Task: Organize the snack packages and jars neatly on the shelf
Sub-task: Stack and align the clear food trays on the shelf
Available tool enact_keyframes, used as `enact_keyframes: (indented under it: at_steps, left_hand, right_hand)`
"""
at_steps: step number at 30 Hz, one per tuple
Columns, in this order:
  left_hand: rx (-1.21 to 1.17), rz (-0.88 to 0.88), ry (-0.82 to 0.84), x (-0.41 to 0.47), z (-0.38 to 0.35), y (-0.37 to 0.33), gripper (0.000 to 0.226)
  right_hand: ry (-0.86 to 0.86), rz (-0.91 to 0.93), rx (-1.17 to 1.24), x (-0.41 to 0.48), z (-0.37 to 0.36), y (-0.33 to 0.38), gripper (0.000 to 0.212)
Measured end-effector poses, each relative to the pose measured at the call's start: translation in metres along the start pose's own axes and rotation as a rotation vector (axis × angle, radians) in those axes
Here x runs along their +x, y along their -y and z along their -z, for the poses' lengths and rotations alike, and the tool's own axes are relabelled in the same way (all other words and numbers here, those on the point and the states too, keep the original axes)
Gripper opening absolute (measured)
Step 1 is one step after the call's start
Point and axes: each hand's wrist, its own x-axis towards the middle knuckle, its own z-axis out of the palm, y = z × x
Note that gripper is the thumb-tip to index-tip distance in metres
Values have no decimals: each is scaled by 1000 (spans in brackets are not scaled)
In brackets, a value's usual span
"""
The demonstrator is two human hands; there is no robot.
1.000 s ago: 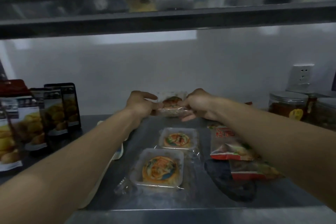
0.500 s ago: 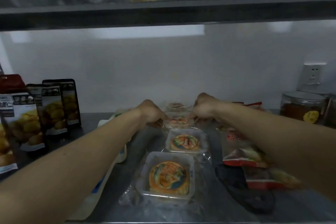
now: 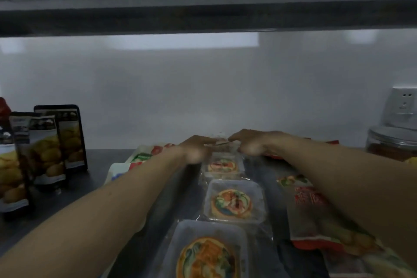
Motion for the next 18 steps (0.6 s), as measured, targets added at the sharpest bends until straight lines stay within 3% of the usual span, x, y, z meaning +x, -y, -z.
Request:
enact_keyframes:
  at_steps: [7, 11, 18]
  left_hand:
    - [26, 29, 14, 3, 10, 2, 31]
    - [74, 61, 18, -3, 16, 3, 38]
    - [29, 84, 46, -21, 19, 5, 41]
  right_hand:
    - [-109, 5, 135, -4, 4, 0, 38]
    - [-110, 13, 193, -6, 1, 1, 31]
    - [-87, 54, 207, -22, -1, 7, 43]
